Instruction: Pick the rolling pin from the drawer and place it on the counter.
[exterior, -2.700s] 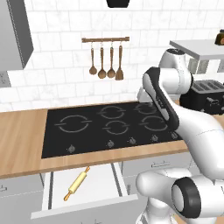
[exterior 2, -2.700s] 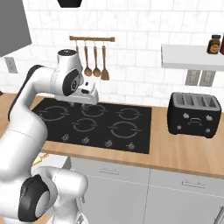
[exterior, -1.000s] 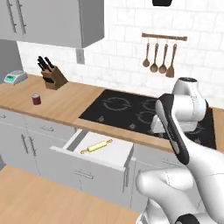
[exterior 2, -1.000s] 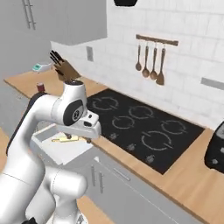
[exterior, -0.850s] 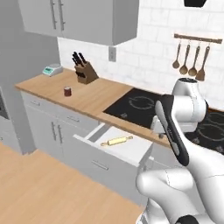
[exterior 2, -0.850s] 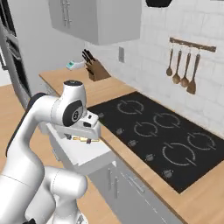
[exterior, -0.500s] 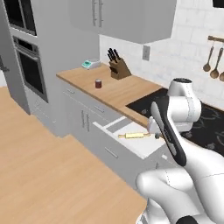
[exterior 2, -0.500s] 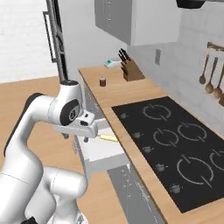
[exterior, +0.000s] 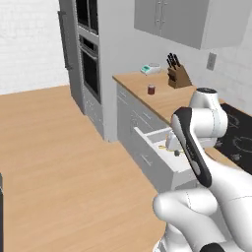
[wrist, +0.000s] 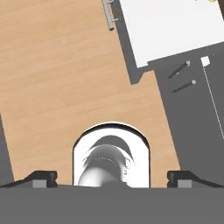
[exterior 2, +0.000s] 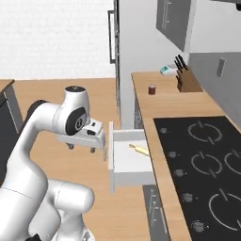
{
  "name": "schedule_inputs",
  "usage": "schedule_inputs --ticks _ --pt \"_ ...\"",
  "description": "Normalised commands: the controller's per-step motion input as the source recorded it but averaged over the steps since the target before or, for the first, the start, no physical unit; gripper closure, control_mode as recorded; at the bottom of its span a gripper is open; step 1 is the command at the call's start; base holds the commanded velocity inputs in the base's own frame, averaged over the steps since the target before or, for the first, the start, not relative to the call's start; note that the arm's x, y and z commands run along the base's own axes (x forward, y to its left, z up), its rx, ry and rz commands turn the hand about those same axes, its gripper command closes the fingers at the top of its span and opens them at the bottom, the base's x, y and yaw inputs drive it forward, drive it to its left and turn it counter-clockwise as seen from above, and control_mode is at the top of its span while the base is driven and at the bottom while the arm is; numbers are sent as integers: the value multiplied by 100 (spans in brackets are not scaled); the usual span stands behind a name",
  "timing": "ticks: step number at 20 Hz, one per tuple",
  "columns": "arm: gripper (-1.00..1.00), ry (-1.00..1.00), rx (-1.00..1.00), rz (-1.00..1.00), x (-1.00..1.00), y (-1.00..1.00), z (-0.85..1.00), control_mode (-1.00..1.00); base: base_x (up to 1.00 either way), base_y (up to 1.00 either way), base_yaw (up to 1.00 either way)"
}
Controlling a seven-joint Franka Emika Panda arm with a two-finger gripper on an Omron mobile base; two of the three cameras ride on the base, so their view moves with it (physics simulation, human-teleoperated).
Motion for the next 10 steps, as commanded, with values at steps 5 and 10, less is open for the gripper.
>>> schedule_inputs --ticks 5,10 --pt "-100 0 0 0 0 0 0 100 8 -87 28" --pt "-100 0 0 0 0 0 0 100 18 -35 29"
